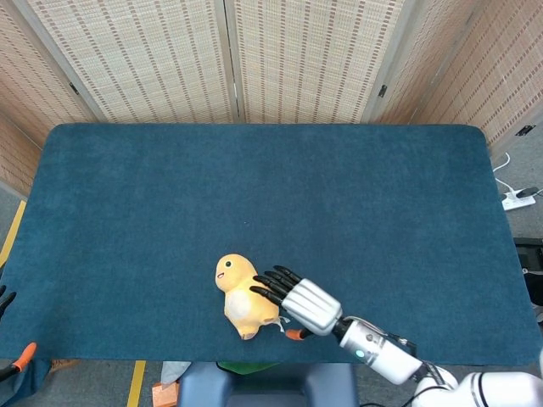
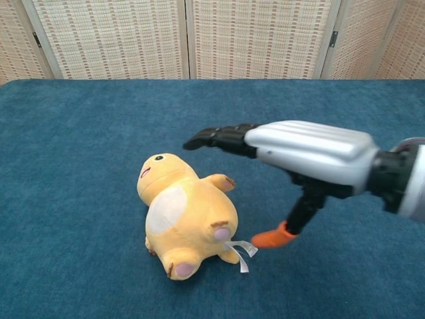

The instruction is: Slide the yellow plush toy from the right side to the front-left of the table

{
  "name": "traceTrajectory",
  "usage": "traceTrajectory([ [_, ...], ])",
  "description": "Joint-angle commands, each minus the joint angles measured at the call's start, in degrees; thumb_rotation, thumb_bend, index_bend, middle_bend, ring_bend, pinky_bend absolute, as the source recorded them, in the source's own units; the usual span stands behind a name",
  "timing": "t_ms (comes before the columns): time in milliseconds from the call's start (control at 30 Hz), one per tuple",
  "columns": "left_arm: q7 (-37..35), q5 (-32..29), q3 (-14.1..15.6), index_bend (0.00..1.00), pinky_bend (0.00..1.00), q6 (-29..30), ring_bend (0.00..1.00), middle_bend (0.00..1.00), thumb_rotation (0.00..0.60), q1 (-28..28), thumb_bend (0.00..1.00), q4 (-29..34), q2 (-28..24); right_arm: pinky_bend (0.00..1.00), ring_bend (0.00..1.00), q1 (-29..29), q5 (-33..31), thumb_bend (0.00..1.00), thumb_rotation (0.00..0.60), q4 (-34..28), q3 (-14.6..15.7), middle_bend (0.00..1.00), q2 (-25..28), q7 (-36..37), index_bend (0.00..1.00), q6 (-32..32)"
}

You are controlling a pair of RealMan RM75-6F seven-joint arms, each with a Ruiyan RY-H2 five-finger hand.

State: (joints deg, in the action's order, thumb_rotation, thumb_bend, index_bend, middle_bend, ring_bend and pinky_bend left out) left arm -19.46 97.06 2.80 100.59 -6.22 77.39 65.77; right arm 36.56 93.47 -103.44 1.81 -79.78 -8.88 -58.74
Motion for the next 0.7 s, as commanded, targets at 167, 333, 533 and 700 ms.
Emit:
traceTrajectory([
  [167,5.9,9.8,1.6,0.00,0.17,-2.9,0.12,0.09,0.600,5.6,0.30,2.7,2.2,0.00,0.00,-21.5,10.9,0.02,0.600,11.0,12.9,0.00,12.1,11.4,0.00,-31.4],
  [333,16.6,14.0,0.9,0.00,0.17,-13.0,0.02,0.03,0.600,12.8,0.30,12.6,1.1,0.00,0.00,-31.9,8.1,0.02,0.600,25.8,15.7,0.00,9.6,21.8,0.00,-40.1],
  [533,27.9,14.4,-1.4,0.00,0.13,-24.9,0.02,0.02,0.600,19.9,0.28,23.3,3.5,0.00,0.00,-37.8,5.1,0.04,0.600,37.8,15.3,0.00,7.1,37.0,0.00,-43.6],
  [700,35.2,11.8,-3.1,0.00,0.13,-33.8,0.02,0.02,0.600,24.4,0.28,27.9,7.9,0.00,0.00,-40.8,3.7,0.05,0.600,44.1,13.7,0.00,6.4,45.1,0.00,-45.9],
])
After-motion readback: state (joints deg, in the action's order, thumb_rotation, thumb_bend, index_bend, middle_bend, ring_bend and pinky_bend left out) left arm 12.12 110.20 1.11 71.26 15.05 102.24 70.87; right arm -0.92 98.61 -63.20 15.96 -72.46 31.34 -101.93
